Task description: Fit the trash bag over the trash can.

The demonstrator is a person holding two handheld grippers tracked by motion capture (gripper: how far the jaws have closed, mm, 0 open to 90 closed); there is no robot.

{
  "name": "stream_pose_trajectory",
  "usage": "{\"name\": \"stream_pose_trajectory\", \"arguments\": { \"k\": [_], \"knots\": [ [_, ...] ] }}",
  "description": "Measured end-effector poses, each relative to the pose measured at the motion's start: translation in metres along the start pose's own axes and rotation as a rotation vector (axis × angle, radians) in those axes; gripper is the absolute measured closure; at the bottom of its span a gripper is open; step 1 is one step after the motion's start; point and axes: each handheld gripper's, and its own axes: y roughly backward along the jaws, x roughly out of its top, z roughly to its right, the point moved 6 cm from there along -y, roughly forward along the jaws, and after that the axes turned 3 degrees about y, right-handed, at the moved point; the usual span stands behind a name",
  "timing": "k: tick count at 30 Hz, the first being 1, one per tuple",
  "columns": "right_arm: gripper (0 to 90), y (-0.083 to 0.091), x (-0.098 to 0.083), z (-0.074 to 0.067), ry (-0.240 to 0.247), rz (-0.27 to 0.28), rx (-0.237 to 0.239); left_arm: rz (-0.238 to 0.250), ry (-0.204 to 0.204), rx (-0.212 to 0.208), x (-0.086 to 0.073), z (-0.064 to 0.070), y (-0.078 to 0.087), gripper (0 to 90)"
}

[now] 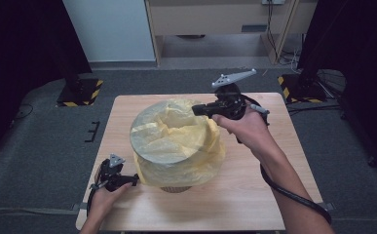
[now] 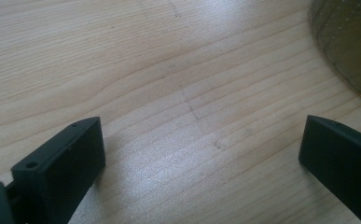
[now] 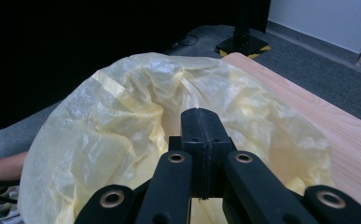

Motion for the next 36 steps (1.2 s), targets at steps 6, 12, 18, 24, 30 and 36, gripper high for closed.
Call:
{"name": "stream_pose_trajectory", "arguments": {
  "k": [6, 12, 18, 24, 30, 36],
  "knots": [
    [89.8, -0.018, 0.010, -0.008, 0.019, -0.021, 0.024, 0.000, 0.000, 0.000, 0.000, 0.000, 0.000, 0.0],
    [89.6, -0.034, 0.020, -0.018, 0.040, -0.037, 0.044, 0.000, 0.000, 0.000, 0.000, 0.000, 0.000, 0.0],
    [89.6, -0.047, 0.028, -0.028, 0.063, -0.055, 0.063, 0.000, 0.000, 0.000, 0.000, 0.000, 0.000, 0.0],
    [89.5, -0.061, 0.030, -0.038, 0.079, -0.081, 0.083, -0.001, 0.000, -0.001, 0.000, 0.000, 0.000, 0.0],
    [88.4, -0.079, 0.034, -0.047, 0.107, -0.118, 0.094, -0.001, 0.000, -0.001, 0.000, 0.000, 0.000, 0.0],
    [87.9, -0.096, 0.036, -0.056, 0.138, -0.181, 0.100, -0.001, -0.001, -0.002, 0.000, 0.000, 0.000, 0.0]
  ]
}}
